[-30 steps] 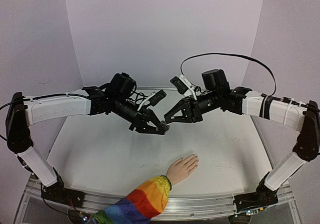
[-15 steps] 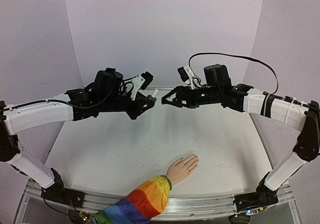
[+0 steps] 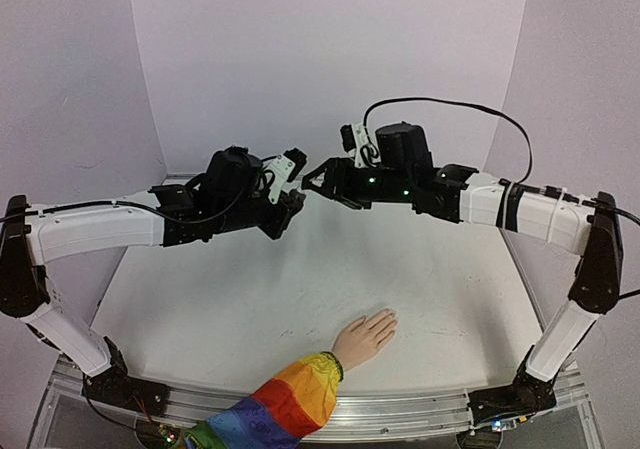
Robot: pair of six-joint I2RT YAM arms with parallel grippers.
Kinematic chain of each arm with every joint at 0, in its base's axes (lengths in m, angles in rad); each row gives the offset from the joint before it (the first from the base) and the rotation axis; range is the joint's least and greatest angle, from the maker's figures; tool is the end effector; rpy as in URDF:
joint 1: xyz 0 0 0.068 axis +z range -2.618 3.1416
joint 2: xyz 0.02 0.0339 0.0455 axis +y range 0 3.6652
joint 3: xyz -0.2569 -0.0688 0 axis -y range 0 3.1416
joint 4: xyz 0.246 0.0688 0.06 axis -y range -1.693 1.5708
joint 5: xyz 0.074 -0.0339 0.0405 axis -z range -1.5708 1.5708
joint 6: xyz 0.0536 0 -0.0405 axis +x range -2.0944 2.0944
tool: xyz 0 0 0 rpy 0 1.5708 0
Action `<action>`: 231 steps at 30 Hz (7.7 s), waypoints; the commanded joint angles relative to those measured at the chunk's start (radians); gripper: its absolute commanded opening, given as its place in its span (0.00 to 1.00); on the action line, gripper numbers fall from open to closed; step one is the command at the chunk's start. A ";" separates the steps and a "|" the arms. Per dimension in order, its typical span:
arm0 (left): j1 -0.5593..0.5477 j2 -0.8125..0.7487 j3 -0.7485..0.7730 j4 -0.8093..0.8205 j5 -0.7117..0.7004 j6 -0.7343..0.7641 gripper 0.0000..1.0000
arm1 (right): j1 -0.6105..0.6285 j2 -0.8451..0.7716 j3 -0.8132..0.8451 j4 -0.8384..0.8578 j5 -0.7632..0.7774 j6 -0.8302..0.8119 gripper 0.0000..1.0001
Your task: Paint the nails
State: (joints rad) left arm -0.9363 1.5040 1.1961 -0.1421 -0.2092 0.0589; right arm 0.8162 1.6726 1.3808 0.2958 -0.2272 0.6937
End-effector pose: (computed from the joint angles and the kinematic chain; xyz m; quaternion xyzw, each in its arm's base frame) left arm 0.2279 -0.2908 0.2975 0.3533 0.7667 -0.1445 0.5161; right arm 0.2825 0.3180 0.3563 -0.1231 0.6949 0.5406 0.4579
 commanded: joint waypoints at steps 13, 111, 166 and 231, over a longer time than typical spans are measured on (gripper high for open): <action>-0.008 -0.014 0.025 0.079 -0.023 -0.040 0.00 | 0.045 0.091 0.110 0.089 0.069 0.050 0.24; 0.149 -0.216 -0.169 0.306 0.832 -0.107 0.00 | 0.023 -0.084 -0.107 0.418 -0.594 -0.281 0.07; 0.154 -0.106 -0.026 0.282 1.449 -0.241 0.00 | 0.045 -0.003 0.043 0.430 -1.094 -0.296 0.00; 0.193 -0.198 -0.089 0.385 1.516 -0.248 0.00 | -0.003 -0.018 -0.028 0.668 -1.068 -0.191 0.00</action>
State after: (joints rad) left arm -0.8066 1.3373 1.0386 0.0559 0.3790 -0.0284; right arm 0.8005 1.7432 1.4143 0.5671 -0.6857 0.4664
